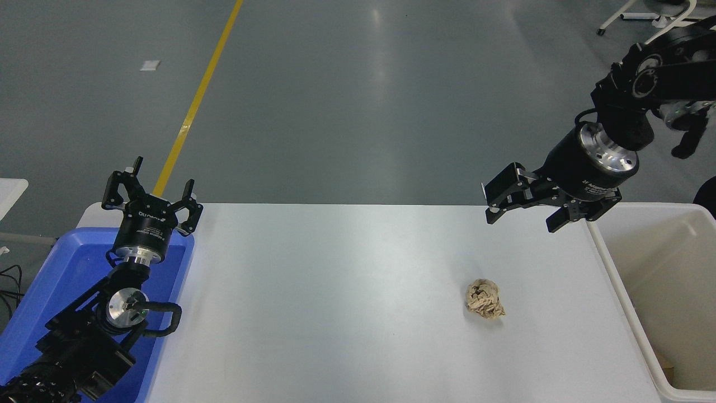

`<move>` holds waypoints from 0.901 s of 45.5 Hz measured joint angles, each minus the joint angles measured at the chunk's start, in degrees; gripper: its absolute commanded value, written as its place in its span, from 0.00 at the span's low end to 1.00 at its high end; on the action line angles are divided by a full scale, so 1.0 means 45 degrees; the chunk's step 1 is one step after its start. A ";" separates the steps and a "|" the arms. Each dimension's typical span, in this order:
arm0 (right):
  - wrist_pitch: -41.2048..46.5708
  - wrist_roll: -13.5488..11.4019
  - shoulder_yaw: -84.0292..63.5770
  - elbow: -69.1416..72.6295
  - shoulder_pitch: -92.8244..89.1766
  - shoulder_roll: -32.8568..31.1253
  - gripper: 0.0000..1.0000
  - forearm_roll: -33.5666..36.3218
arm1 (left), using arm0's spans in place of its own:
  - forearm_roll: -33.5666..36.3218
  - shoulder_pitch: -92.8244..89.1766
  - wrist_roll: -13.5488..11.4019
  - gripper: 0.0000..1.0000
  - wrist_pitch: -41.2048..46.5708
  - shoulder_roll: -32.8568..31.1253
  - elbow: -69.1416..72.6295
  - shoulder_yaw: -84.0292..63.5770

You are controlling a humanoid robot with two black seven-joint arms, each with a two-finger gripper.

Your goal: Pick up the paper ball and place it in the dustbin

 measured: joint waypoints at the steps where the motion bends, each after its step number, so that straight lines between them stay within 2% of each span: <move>1: 0.0000 0.0000 0.0000 0.0000 0.0000 0.0002 1.00 0.0000 | 0.0000 0.0000 0.0000 0.98 0.0000 0.0000 0.0000 0.0000; 41: -0.0108 0.0000 -0.0021 -0.0074 -0.0235 0.0070 1.00 0.0046 | -0.0011 0.0007 0.0001 0.98 -0.0007 0.0000 0.0000 -0.0002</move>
